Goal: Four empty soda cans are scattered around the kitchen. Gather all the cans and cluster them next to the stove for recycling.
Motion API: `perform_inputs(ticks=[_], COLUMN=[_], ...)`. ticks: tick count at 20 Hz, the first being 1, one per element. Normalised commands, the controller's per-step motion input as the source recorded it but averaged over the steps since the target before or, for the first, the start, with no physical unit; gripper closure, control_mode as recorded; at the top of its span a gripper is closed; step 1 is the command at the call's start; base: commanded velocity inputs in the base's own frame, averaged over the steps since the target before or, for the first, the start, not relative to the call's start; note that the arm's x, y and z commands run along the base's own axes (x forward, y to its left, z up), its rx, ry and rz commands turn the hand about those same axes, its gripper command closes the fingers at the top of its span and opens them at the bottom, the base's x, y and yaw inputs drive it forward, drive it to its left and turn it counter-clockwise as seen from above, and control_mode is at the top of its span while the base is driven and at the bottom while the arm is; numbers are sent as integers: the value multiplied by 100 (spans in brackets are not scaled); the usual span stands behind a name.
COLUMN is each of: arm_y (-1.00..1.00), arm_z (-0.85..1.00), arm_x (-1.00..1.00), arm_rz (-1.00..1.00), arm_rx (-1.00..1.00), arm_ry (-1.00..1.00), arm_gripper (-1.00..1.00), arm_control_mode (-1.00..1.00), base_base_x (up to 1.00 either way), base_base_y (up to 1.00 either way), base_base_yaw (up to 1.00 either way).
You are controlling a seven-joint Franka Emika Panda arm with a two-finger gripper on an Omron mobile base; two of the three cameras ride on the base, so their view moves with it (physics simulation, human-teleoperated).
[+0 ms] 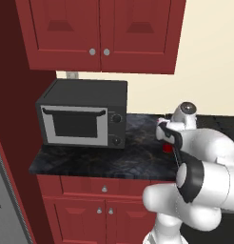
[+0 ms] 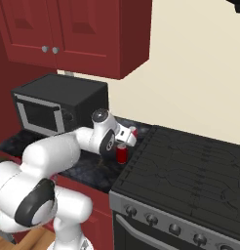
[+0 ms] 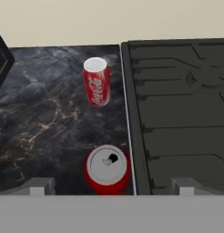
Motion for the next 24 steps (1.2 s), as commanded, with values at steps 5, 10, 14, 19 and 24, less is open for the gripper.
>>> perform_inputs(ticks=[5,10,14,19,24], arm_y=[7,16,16,12,6], arm_z=[42,28,21,14,2], arm_x=[-58,-56,-58,-64,-52], arm_rz=[0,0,0,1,6], arm_rx=[0,-2,0,0,0], arm_ry=[-2,0,3,0,0], arm_gripper=[-100,-100,-100,-100,-100], arm_control_mode=[-100,-100,-100,-100,-100], base_base_x=[0,0,0,0,0], base_base_y=[0,0,0,0,0], base_base_yaw=[0,0,0,0,0])
